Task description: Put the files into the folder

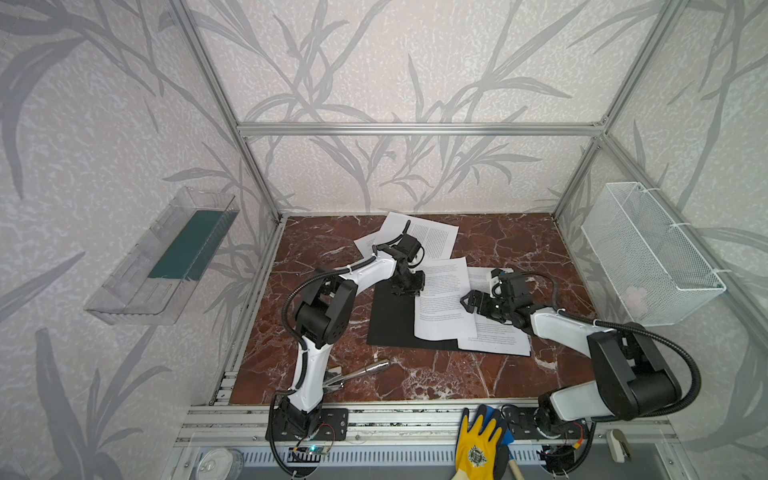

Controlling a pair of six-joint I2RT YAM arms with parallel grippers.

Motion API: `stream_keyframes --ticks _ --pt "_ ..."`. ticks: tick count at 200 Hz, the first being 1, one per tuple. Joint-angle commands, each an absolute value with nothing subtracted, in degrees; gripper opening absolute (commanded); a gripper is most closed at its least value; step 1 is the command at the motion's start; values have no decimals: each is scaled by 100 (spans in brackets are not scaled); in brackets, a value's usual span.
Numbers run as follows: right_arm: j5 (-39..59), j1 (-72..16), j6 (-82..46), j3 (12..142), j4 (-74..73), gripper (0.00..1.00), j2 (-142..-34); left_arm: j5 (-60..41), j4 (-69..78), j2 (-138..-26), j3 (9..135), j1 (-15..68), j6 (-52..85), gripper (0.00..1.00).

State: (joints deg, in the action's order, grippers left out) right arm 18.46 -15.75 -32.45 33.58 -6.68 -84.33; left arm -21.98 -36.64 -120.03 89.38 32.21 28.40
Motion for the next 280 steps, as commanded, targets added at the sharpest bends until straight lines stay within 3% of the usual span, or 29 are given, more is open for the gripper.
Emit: stream_keyframes --ticks 1,84,125,207,280 --pt "2326 -1556 -3381 3530 -1117 94 -8607 -2147 -3884 -12135 9008 3237 2687 0" --pt "2862 -1556 -3444 3446 -1480 67 -8383 -2114 -3880 -12237 9018 3246 2690 0" --pt "2959 -1564 -3401 3375 -1608 60 -8077 -2180 -3858 -12240 9026 3243 2698 0" --pt "2762 -1573 -3381 3622 -1362 45 -8652 -2329 -3730 -12202 8965 3275 2722 0" --pt "2727 -1573 -3393 3685 -1323 25 -8832 -2334 -3752 -12171 8992 3278 2685 0"
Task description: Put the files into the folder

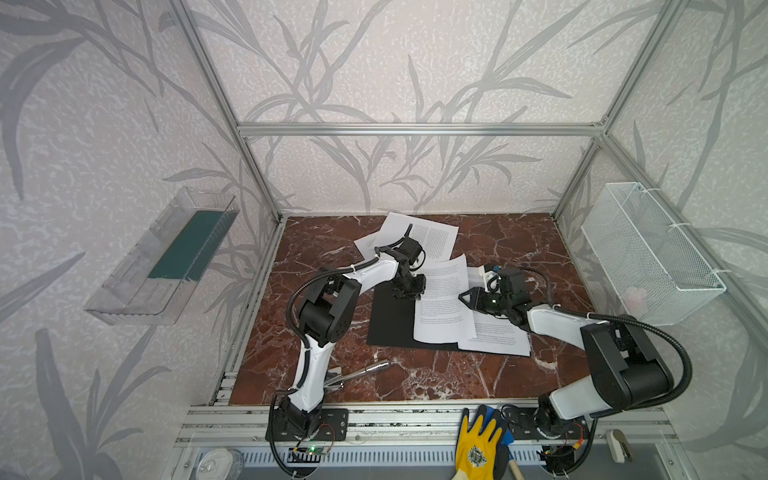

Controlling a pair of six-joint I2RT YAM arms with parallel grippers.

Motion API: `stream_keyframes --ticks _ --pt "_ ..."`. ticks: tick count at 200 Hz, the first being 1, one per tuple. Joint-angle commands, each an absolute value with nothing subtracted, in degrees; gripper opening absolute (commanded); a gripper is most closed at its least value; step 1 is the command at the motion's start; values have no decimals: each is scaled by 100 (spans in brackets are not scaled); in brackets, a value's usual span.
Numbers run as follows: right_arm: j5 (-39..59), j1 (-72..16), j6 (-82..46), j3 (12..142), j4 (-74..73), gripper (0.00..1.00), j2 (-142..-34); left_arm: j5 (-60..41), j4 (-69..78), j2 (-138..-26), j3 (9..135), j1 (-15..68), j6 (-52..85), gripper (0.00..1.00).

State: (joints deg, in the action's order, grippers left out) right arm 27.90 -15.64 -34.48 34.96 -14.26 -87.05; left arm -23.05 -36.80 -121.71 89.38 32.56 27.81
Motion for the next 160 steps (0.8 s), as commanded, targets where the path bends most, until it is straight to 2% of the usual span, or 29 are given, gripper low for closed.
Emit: stream_keyframes --ticks 1,45,86,99,111,131,135,140,144,160 --pt "2730 -1573 -3393 3688 -1325 25 -8833 -2332 -3753 -12167 8992 3278 2683 0" --pt "2619 -1573 -3353 3704 -1249 17 -8849 -2382 -3758 -12194 9001 3275 2681 0" --pt "2581 -1573 -3272 3753 -1096 0 -8812 -2447 -3753 -12087 9013 3271 2681 0" --pt "2559 -1564 -3229 3778 -967 0 -8719 -2423 -3801 -11990 9069 3278 2625 0" --pt "2547 -1564 -3172 3797 -831 0 -8572 -2361 -3879 -11852 9131 3256 2562 9" --pt "2462 -1560 -3051 3821 -521 0 -8225 -2230 -4057 -11513 9210 3233 2450 30" --pt "2432 -1556 -3011 3836 -425 0 -8147 -2165 -4084 -11426 9211 3233 2436 35" --pt "2366 -1556 -2960 3862 -285 0 -8043 -2083 -4106 -11306 9191 3233 2418 47" --pt "2301 -1556 -2905 3891 -167 0 -7961 -2027 -4110 -11200 9181 3229 2404 54" --pt "2028 -1492 -2707 4013 350 0 -7705 -1828 -4169 -10788 9167 3213 2336 68"
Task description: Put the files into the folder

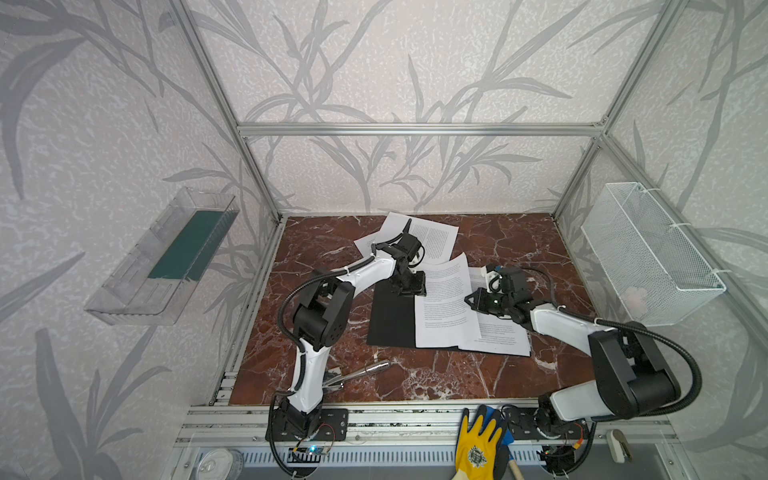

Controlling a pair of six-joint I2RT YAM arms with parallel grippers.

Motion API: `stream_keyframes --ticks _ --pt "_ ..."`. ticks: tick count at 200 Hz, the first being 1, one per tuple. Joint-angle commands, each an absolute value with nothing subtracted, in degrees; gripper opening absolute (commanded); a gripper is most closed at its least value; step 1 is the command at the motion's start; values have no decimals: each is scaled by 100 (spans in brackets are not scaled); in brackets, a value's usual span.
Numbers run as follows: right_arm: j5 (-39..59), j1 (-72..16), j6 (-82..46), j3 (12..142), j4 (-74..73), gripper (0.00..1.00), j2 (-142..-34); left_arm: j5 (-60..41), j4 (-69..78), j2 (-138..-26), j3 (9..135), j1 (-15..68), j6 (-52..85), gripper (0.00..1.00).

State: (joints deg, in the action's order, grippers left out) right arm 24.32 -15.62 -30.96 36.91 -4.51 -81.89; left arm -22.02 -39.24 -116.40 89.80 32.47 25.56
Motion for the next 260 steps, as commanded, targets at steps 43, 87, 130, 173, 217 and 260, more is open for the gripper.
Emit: stream_keyframes --ticks 43,87,130,173,217,260 --pt "1298 -1318 -2128 4633 1979 0 -7320 -1941 -4018 -9824 9006 3207 2074 99" --pt "-76 -1257 -1672 4783 3093 0 -6929 -2465 -3300 -9130 8597 3194 2120 99" --pt "-921 -1209 -1200 4586 3085 0 -6617 -2524 -3050 -8759 8398 3189 2161 99" --pt "-1017 -1204 -1030 4588 2993 0 -6677 -2700 -2993 -8788 8375 3182 2250 99" --pt "-313 -1213 -682 4598 2797 0 -6940 -2760 -2945 -8842 8345 3187 2285 99" --pt "-189 -1222 -501 4641 2652 0 -7131 -2795 -2944 -8911 8349 3189 2287 99"
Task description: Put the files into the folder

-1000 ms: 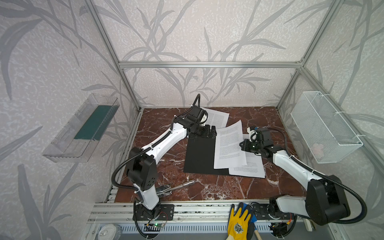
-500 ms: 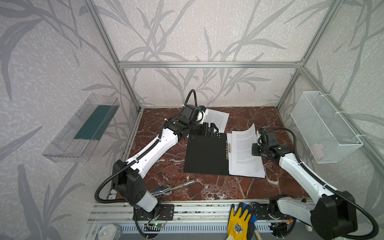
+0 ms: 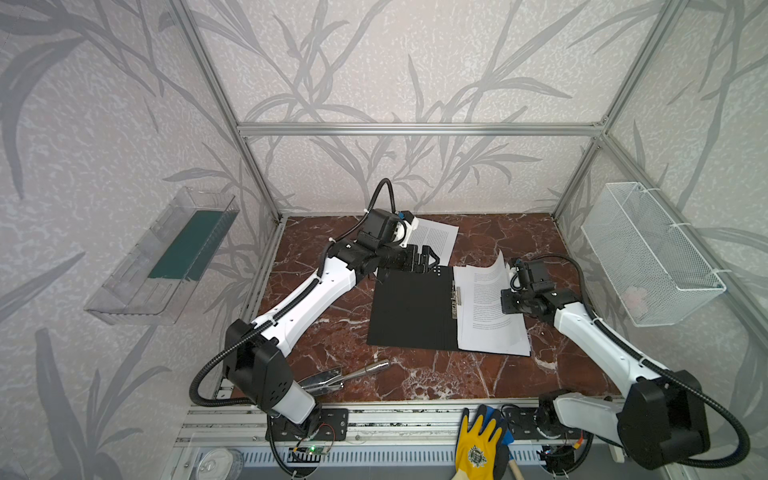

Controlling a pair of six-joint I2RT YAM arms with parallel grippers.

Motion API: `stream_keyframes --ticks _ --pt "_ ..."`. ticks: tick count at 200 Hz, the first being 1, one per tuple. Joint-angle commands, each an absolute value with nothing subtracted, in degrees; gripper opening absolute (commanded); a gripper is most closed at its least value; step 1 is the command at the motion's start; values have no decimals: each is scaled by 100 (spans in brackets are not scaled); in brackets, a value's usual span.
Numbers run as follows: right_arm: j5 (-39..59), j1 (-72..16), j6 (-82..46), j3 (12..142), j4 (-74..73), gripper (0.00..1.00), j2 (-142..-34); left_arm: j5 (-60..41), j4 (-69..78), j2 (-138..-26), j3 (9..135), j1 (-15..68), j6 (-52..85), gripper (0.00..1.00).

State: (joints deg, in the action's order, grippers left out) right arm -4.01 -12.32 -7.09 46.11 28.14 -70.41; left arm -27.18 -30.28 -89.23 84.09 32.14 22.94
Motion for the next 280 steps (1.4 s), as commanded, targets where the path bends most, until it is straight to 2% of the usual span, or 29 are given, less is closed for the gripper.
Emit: stream_keyframes --ticks 1,219,280 --pt "-179 -1222 -497 4641 2640 0 -7135 -2790 -2949 -8916 8345 3186 2286 99" --pt "212 -1274 -474 4670 2566 0 -7286 -2716 -3023 -9116 8360 3187 2195 99" --pt "281 -1274 -508 4702 2599 11 -7325 -2728 -3032 -9132 8373 3190 2194 99"
